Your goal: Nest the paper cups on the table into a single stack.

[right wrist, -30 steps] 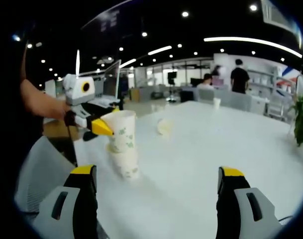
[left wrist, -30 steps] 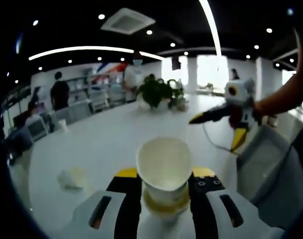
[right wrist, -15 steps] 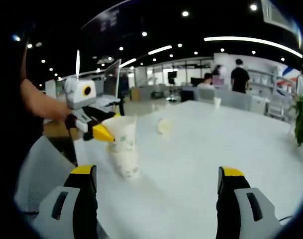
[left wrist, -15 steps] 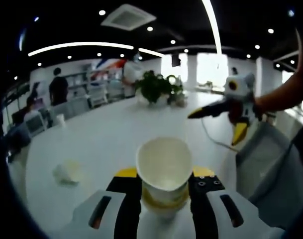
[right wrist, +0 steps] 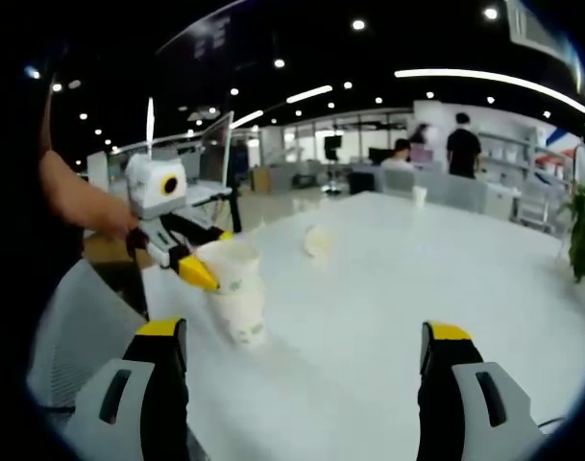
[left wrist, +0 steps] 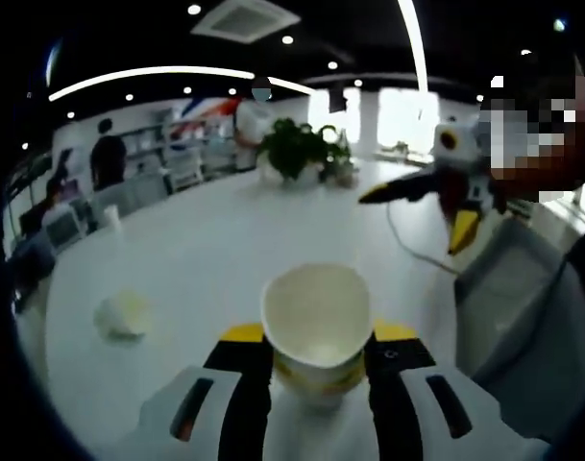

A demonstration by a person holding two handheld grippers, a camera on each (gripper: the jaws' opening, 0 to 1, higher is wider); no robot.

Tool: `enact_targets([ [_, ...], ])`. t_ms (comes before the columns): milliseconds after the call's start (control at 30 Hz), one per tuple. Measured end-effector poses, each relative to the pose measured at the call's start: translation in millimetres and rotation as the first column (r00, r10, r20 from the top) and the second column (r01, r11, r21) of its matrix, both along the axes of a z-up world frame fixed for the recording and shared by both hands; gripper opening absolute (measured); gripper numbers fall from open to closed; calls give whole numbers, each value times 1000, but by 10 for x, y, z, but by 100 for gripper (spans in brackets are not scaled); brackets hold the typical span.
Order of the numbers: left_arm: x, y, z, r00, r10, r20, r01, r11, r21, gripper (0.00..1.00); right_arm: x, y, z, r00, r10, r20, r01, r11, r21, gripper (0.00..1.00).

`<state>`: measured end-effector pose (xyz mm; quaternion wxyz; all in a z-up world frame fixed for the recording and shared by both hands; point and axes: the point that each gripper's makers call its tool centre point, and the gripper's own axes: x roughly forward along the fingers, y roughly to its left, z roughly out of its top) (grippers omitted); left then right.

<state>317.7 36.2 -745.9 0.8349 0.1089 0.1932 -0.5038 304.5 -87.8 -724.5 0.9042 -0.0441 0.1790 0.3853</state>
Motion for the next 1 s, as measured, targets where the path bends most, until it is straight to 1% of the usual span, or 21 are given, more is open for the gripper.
enact_targets([
  [233,22,-13,0,1000,-4,5,4,1000,10,38,11,1,-2,1000,0,-1,0,1000,-2,100],
  [400,25,-16,-13,1000,-8,2,8,1000,15,42,7,-7,-8,1000,-3,-2,3,1000,-1,100],
  [500,48,-5,-10,1000,-5,8,5,1000,25,50,13,-22,-12,1000,-6,-1,6,1000,-7,100],
  [567,65,1,50,1000,-7,15,7,1000,13,54,29,-26,17,1000,-15,-4,15,1000,6,100],
  [633,98,18,95,1000,5,18,-5,1000,5,62,62,-17,72,1000,-20,8,20,1000,19,100],
  [700,138,47,168,1000,16,17,-16,1000,-12,66,88,3,113,1000,-23,12,23,999,25,100],
  [800,205,116,248,999,38,22,-38,999,-21,73,121,20,157,999,-23,23,23,999,27,100],
  [933,280,251,404,997,72,38,-70,996,-46,79,150,47,223,999,-16,38,15,1000,26,100],
  [1000,306,328,451,995,88,37,-86,995,-52,82,167,53,254,999,-12,45,11,1000,25,100],
])
